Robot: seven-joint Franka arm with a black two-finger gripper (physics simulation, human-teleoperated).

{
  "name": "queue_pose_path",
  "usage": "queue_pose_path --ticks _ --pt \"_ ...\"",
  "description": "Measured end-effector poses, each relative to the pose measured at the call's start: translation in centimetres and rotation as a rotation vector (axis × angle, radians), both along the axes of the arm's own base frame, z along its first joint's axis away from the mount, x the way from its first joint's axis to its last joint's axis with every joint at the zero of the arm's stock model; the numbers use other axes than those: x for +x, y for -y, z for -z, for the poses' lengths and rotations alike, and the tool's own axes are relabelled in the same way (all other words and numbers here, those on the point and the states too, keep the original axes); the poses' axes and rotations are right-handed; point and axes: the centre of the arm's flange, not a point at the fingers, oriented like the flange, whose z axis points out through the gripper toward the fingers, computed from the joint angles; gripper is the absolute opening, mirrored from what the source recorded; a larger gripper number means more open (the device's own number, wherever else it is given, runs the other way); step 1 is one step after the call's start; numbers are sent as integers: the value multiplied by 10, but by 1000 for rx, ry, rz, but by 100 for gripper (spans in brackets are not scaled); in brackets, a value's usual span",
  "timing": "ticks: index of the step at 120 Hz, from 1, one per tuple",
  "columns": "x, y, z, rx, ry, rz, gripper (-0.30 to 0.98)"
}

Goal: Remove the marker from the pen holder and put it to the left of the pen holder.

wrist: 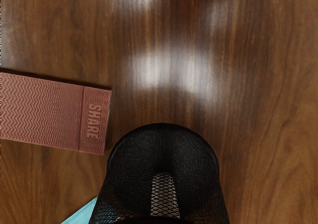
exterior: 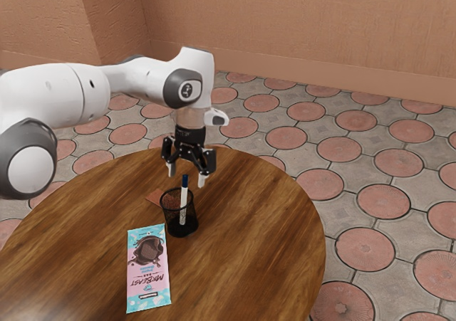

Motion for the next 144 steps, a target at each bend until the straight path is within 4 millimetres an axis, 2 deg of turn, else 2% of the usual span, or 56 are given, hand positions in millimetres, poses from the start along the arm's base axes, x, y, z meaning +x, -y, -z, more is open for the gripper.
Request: queue_pose_path --ticks 20,36,69,110,136,144 --pt "-1 -3 -5 19 10 4 69" --pt "-12 -1 -2 26 -11 8 65" --pt "-14 -1 -5 31 -9 9 31" --pt "-8 6 -4 24 1 17 8" --pt "-9 6 -16 25 17 17 -4" --pt "-11 5 -40 28 44 15 -5"
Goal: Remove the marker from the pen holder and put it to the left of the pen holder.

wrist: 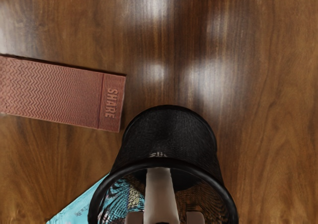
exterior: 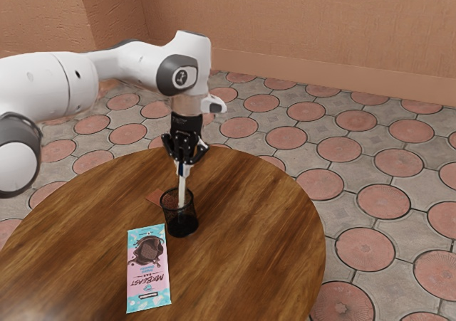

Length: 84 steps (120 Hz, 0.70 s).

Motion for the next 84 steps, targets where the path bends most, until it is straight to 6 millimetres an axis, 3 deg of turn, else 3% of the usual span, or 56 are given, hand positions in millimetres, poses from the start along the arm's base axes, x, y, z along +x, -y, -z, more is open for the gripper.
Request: queue_pose_path --ticks 19,24,28,47,56,76,84 --pt "-26 0 -110 4 88 -11 -8" --pt "-32 -7 -126 12 75 -25 -8" --pt "-36 -18 -127 25 40 -46 -8" --pt "-48 -59 -68 109 -226 -110 -9" --pt "-56 -71 -51 139 -323 -132 -9" --pt "-68 -124 23 212 -569 -233 -9" --pt "-74 -139 43 232 -640 -265 -8"
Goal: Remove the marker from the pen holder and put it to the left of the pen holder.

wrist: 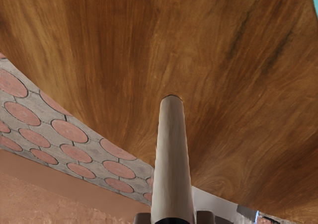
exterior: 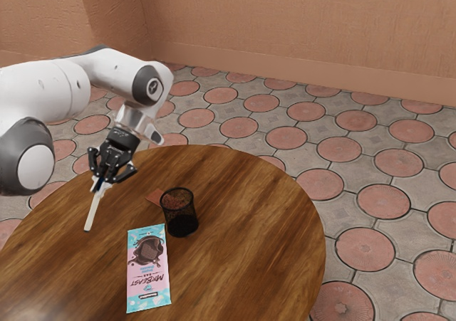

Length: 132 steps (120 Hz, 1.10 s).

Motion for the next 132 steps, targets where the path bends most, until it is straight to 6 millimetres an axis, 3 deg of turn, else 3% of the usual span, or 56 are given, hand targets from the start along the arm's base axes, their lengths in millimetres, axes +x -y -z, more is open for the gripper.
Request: queue_pose_path --ticks 20,40,52,64,68,71,81,88,95,112,132 --pt "11 -30 36 55 -80 -58 -8" --pt "0 -62 79 76 -188 -114 -8" --pt "0 -62 90 59 -198 -118 15" --pt "7 -61 87 22 -144 -123 35" --pt "13 -59 72 -4 -90 -130 40" --pt "20 -52 46 -38 -20 -128 43" --pt "35 -6 -73 -144 249 -66 51" --pt "35 23 -129 -188 383 -17 55" --pt "19 53 -176 -204 488 43 59" --pt "-37 95 -227 -176 649 135 63" --pt "-43 98 -257 -186 793 161 66"
